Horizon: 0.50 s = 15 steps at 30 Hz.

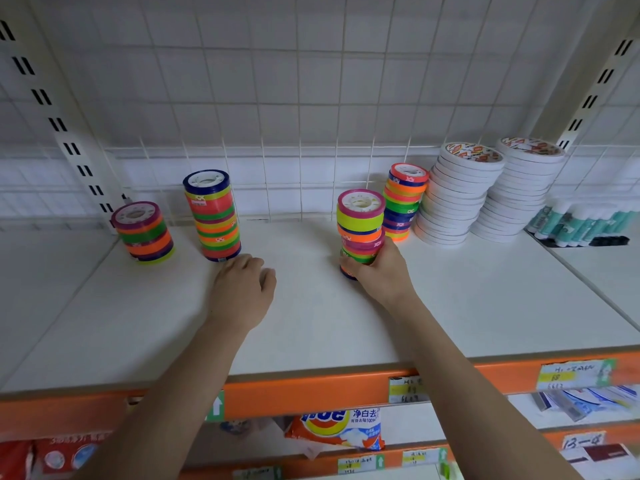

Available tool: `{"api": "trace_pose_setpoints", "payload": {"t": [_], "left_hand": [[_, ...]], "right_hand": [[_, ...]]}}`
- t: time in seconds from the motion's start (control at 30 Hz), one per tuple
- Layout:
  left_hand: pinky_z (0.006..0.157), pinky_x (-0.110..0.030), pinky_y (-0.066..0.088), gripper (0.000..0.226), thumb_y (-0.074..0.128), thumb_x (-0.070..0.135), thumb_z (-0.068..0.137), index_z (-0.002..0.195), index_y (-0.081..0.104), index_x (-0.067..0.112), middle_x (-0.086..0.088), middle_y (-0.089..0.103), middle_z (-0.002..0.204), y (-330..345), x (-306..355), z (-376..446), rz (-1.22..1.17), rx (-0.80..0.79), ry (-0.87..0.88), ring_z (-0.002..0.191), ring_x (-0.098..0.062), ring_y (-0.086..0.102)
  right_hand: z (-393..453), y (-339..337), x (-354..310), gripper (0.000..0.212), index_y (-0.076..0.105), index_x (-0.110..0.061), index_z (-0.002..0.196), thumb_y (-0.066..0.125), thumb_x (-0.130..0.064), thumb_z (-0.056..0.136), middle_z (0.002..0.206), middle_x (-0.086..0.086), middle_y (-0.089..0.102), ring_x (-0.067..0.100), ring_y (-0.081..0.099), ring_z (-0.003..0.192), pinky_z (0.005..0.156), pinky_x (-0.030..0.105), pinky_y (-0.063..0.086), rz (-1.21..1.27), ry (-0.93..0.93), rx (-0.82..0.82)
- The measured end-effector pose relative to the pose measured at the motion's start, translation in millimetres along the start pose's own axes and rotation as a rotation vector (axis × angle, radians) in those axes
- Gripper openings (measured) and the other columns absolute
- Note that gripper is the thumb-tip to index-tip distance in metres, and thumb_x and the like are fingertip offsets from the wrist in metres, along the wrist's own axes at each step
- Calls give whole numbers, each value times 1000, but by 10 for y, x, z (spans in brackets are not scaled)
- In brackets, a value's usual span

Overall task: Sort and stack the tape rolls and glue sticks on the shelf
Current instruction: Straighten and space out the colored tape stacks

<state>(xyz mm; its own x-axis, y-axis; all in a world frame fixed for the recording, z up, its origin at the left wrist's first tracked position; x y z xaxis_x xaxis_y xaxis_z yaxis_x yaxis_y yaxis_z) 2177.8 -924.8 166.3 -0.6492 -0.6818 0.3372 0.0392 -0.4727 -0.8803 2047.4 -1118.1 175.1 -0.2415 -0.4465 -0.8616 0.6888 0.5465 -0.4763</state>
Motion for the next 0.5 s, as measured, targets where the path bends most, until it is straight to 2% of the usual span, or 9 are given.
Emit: {"api": "trace_pose_setpoints", "payload": {"t": [0.03, 0.1, 0.13, 0.2, 0.37, 0.5], "left_hand": [[88, -38, 41, 27, 48, 20, 93, 96, 63, -2, -14, 63, 101, 3, -2, -1, 0, -3, -1, 97, -31, 54], [89, -37, 41, 25, 49, 20, 93, 97, 62, -1, -13, 63, 102, 7, -6, -1, 4, -9, 3, 97, -30, 54], [89, -37, 40, 26, 48, 21, 93, 97, 62, -1, -13, 63, 102, 7, -5, 1, 9, -12, 5, 98, -30, 54], [90, -36, 40, 27, 48, 21, 93, 98, 62, -1, -12, 63, 103, 8, -5, 3, 8, -13, 5, 99, -29, 53], [91, -36, 39, 27, 47, 21, 94, 99, 62, -1, -12, 62, 105, 9, -2, 4, 9, -14, 5, 100, -29, 53], [90, -36, 39, 28, 46, 22, 94, 101, 62, 0, -12, 62, 105, 4, 5, 6, 14, -22, 6, 100, -29, 53]], "right_hand": [[-5, 13, -12, 51, 54, -16, 110, 81, -29, 69, 102, -4, 61, 14, 60, 92, 69, 7, 45, -1, -4, 10], [-7, 43, 22, 80, 51, -14, 118, 84, -52, 55, 109, 0, 60, 16, 59, 100, 82, 24, 53, -20, 7, 44], [-12, 50, 40, 86, 50, -14, 120, 83, -56, 53, 112, 2, 58, 18, 57, 102, 86, 31, 53, -44, 10, 58], [-15, 51, 53, 81, 49, -12, 121, 85, -47, 57, 113, 6, 57, 20, 56, 103, 89, 35, 52, -78, 14, 72], [-8, -12, 43, 68, 50, -10, 125, 83, -24, 67, 117, 5, 59, 20, 57, 103, 83, 25, 45, -56, 3, 46], [-49, -71, 12, 68, 47, -15, 123, 84, -23, 67, 110, -6, 57, 9, 53, 94, 72, 10, 41, 20, -15, 19]]}}
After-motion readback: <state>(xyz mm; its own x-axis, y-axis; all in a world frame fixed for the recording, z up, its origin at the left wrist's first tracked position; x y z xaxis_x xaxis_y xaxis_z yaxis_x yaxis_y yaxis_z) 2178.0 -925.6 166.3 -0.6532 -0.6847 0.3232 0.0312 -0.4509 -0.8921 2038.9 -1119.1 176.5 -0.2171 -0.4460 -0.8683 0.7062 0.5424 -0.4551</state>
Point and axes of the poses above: each hand's wrist, its own z-axis towards the middle knuckle, its own y-axis out of the palm, x = y × z, the point moved 6 cm from there along z, towards the middle knuckle
